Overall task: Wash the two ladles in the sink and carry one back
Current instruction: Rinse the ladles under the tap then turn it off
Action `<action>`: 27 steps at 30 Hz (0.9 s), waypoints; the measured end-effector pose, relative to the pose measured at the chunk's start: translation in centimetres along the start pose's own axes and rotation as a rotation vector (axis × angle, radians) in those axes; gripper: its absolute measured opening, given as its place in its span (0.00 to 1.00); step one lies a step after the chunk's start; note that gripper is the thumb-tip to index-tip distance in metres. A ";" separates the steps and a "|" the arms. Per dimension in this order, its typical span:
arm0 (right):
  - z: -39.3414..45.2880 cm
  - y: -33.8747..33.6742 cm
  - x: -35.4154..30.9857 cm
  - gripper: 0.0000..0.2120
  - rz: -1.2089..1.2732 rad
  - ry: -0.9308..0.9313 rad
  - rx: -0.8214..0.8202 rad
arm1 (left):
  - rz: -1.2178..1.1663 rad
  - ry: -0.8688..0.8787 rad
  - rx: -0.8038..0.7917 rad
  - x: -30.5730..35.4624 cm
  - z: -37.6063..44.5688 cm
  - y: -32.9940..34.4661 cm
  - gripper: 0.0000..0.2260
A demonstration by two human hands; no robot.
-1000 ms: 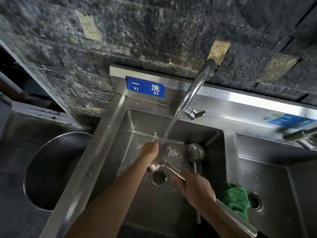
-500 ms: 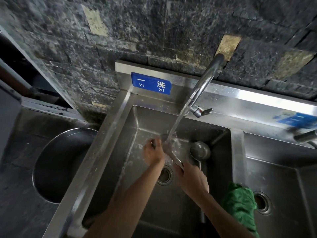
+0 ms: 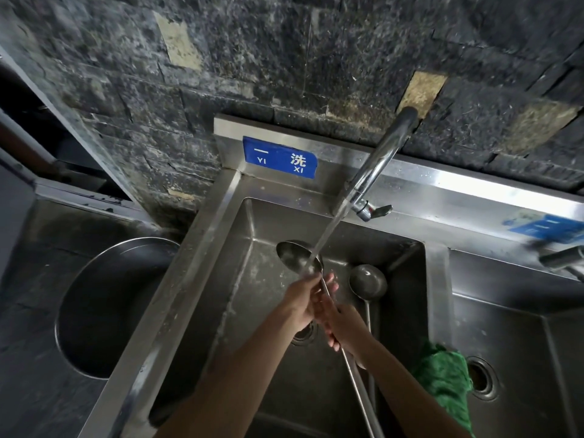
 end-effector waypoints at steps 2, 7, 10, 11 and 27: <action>-0.6 0.1 0.7 0.31 0.146 0.089 -0.065 | 0.026 -0.067 0.046 -1.3 0.2 -0.8 0.10; -1.5 1.1 1.5 0.33 0.314 0.250 -0.258 | 0.108 -0.123 0.095 -2.9 1.0 -3.0 0.09; -1.9 2.1 1.6 0.31 0.401 0.289 -0.273 | 0.140 -0.094 0.162 -2.9 1.3 -4.1 0.12; -2.0 2.4 1.6 0.30 0.419 0.305 -0.271 | 0.175 -0.067 0.181 -2.6 1.2 -4.3 0.08; -2.2 7.5 2.0 0.10 -0.128 0.099 -0.063 | 0.399 0.160 0.500 3.4 0.0 -8.5 0.14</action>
Point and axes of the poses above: each hand's wrist, its own z-axis towards the middle knuckle, its own y-axis out of the palm, x = y × z, the point moved 4 cm from there along z, towards the middle knuckle, and after that the axes turned 3 degrees about -y, right-handed, at the moved point
